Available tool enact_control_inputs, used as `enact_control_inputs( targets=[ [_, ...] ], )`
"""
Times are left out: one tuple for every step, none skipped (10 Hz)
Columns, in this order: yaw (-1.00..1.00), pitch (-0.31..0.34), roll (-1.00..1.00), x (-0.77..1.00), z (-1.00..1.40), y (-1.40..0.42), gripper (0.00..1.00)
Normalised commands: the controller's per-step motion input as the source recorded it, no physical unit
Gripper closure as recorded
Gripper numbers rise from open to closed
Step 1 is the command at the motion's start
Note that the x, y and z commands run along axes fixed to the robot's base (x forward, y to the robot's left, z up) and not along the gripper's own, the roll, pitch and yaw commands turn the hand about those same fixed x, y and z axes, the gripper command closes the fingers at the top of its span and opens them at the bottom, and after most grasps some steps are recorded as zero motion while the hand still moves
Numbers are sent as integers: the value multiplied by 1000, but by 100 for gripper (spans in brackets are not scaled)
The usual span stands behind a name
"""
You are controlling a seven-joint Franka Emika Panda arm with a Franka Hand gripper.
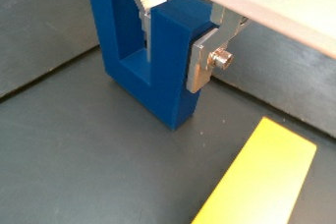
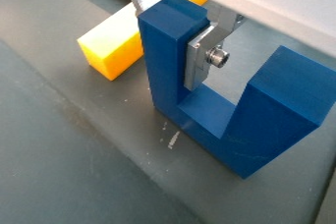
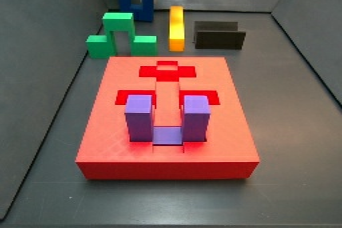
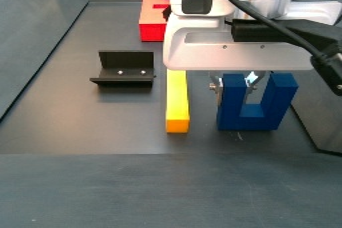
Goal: Pick up the blue object. Move up. Move to above the board. Insert the blue object.
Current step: Pick up the blue object.
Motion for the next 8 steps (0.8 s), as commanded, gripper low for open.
enact_control_inputs(
  targets=[
    [0, 0, 0, 0, 0, 0, 100],
    [0, 0, 0, 0, 0, 0, 100],
    [0, 0, 0, 0, 0, 0, 100],
    [0, 0, 0, 0, 0, 0, 100],
    [0, 0, 0, 0, 0, 0, 100],
    [0, 0, 0, 0, 0, 0, 100],
    [0, 0, 0, 0, 0, 0, 100],
    [0, 0, 0, 0, 0, 0, 100]
  ],
)
